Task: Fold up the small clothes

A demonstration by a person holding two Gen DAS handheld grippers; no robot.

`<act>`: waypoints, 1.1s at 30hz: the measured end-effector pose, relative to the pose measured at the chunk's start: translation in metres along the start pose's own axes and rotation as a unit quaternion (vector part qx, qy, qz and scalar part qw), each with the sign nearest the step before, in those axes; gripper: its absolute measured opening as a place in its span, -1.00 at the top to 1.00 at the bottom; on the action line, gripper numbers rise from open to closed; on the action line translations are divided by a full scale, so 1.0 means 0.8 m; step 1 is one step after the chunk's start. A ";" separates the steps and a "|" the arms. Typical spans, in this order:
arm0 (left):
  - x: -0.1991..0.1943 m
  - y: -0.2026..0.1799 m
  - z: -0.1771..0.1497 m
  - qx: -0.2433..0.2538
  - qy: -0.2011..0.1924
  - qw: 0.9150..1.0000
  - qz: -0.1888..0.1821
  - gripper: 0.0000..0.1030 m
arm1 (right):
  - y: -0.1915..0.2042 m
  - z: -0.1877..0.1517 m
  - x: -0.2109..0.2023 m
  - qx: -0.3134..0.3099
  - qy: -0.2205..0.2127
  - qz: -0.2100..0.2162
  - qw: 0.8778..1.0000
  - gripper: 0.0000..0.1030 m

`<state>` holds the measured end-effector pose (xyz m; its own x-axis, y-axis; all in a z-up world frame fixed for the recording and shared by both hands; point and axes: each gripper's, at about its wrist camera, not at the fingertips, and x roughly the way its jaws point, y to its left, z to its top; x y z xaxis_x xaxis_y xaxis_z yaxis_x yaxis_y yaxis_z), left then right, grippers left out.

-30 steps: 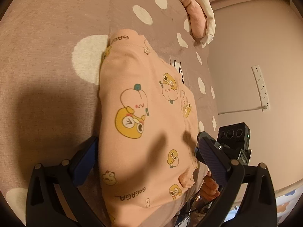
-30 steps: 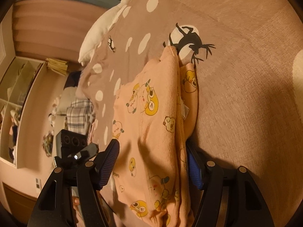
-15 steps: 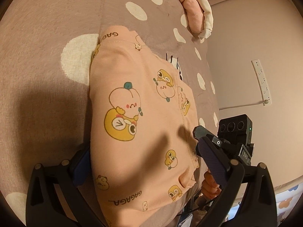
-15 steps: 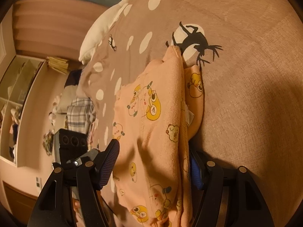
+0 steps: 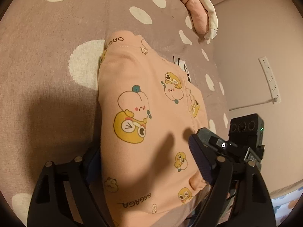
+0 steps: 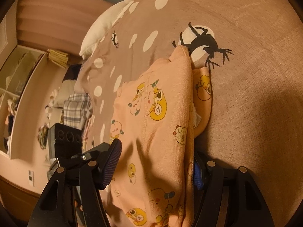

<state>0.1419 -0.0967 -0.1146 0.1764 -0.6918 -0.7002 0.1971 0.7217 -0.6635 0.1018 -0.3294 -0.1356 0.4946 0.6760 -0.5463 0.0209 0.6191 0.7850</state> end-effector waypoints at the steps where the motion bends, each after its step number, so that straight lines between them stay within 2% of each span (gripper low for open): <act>1: 0.001 -0.001 0.000 0.004 0.000 1.000 0.004 -0.55 | 0.000 0.000 -0.001 -0.001 0.000 -0.001 1.000 -0.31; 6: 0.003 -0.002 0.000 0.013 0.001 1.000 0.020 -0.47 | 0.002 -0.001 0.000 -0.006 -0.003 -0.007 1.000 -0.31; 11: 0.006 -0.008 -0.001 0.032 0.002 0.998 0.053 -0.31 | 0.011 -0.004 0.004 -0.023 -0.005 -0.028 0.999 -0.30; 16: 0.007 -0.010 -0.003 0.047 0.000 0.996 0.078 -0.10 | 0.024 -0.010 0.009 -0.060 -0.012 -0.074 0.995 -0.10; 25: 0.008 -0.015 -0.005 0.067 -0.006 0.993 0.102 -0.08 | 0.030 -0.013 0.009 -0.080 -0.024 -0.106 0.991 0.05; 33: 0.006 -0.021 -0.008 0.072 -0.015 0.991 0.108 0.04 | 0.053 -0.021 0.014 -0.134 -0.040 -0.152 0.978 0.27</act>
<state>0.1331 -0.1124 -0.1084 0.2578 -0.5237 -0.8120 0.2869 0.8439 -0.4532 0.0933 -0.2891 -0.1133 0.5678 0.4177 -0.7093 -0.0457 0.8763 0.4795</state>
